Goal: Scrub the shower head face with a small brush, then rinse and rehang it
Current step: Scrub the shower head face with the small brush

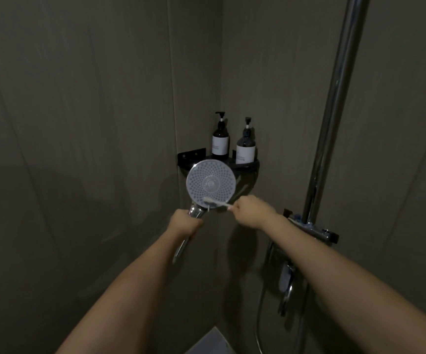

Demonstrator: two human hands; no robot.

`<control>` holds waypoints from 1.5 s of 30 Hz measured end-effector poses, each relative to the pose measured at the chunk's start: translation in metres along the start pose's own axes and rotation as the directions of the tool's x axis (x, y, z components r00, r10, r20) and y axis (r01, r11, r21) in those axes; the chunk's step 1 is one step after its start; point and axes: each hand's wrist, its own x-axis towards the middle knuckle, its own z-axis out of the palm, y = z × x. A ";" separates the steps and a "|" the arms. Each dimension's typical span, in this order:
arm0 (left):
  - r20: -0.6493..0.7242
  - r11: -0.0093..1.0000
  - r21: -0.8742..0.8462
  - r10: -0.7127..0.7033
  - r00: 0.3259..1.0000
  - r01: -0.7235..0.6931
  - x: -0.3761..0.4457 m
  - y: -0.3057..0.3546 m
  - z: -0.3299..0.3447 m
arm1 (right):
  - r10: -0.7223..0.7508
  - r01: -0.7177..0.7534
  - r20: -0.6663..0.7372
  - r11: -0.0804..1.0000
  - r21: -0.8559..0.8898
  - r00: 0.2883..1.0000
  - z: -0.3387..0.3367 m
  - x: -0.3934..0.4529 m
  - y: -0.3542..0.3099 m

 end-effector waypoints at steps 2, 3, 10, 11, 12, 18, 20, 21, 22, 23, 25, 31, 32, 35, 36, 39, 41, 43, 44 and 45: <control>0.002 1.000 -0.002 -0.007 1.000 0.007 -0.001 -0.001 -0.001 | 0.005 0.025 -0.157 0.981 0.192 0.988 -0.008 0.005 0.001; 0.002 1.000 -0.003 -0.007 1.000 0.007 -0.001 -0.001 -0.002 | 0.065 0.031 -0.284 0.947 0.321 0.957 -0.012 0.007 0.001; 0.004 0.999 0.032 -0.009 1.000 0.009 -0.004 -0.002 -0.002 | 0.033 -0.038 0.024 0.969 0.245 0.999 0.002 0.007 -0.010; 0.010 0.999 0.035 -0.014 1.000 0.014 -0.004 -0.003 -0.002 | 0.010 -0.002 -0.023 0.956 0.295 1.000 -0.003 0.007 -0.011; 0.015 0.999 0.034 -0.016 1.000 0.015 -0.005 -0.004 -0.002 | 0.020 0.018 -0.101 0.933 0.359 0.995 -0.007 0.009 -0.010; 0.015 0.998 0.065 0.010 1.000 -0.011 -0.006 -0.005 0.000 | 0.014 -0.022 0.032 0.967 0.252 0.999 0.000 0.008 -0.010; 0.015 0.997 0.078 0.007 1.000 -0.009 -0.006 -0.006 0.000 | -0.062 0.055 0.119 0.997 0.061 0.991 0.004 0.005 -0.013; 0.017 0.997 0.082 0.003 1.000 -0.004 -0.006 -0.007 0.000 | -0.080 0.078 0.076 0.996 0.032 0.994 0.001 0.002 -0.014; 0.018 0.997 0.083 -0.001 1.000 0.000 -0.006 -0.007 -0.001 | -0.079 0.080 -0.012 0.995 0.055 0.997 -0.003 0.003 -0.015; 0.018 0.997 0.082 -0.003 1.000 0.002 -0.005 -0.007 -0.001 | -0.041 0.058 -0.127 0.990 0.131 0.991 -0.007 0.003 -0.013; 0.012 0.997 0.077 -0.005 1.000 0.004 -0.005 -0.005 -0.001 | 0.088 -0.019 -0.246 0.963 0.270 0.965 -0.009 0.006 -0.008; 0.021 0.996 0.091 0.014 1.000 -0.016 -0.004 -0.003 0.002 | 0.037 -0.055 0.090 0.978 0.201 0.995 -0.003 0.005 -0.018; 0.023 0.995 0.096 0.016 1.000 -0.018 -0.004 -0.002 0.002 | 0.021 -0.019 -0.003 0.953 0.301 1.000 -0.009 0.006 -0.017; 0.021 0.995 0.096 0.030 0.999 -0.032 -0.004 0.001 0.001 | 0.090 -0.017 -0.171 0.921 0.389 0.981 -0.016 0.007 -0.015; 0.019 0.995 0.095 0.032 0.999 -0.034 -0.005 0.001 0.001 | 0.073 -0.047 -0.073 0.949 0.312 0.995 -0.013 0.005 -0.017; 0.010 0.995 0.092 0.034 0.999 -0.034 -0.005 0.001 0.001 | 0.023 -0.028 0.035 0.987 0.158 0.999 -0.006 0.002 -0.019; 0.017 0.995 0.090 0.035 0.999 -0.037 -0.005 0.001 -0.001 | 0.019 0.032 -0.155 0.948 0.315 0.988 -0.015 0.006 -0.017; 0.022 0.995 0.094 0.037 0.999 -0.039 -0.005 0.000 -0.003 | 0.097 0.006 -0.269 0.934 0.359 0.958 -0.023 0.006 -0.019; 0.021 0.994 0.100 0.036 0.999 -0.038 -0.006 0.000 -0.004 | 0.090 -0.026 -0.204 0.953 0.301 0.975 -0.024 0.005 -0.021; 0.016 0.994 0.103 0.035 0.999 -0.037 -0.006 0.000 -0.004 | 0.085 -0.060 -0.094 0.968 0.245 0.992 -0.022 0.003 -0.025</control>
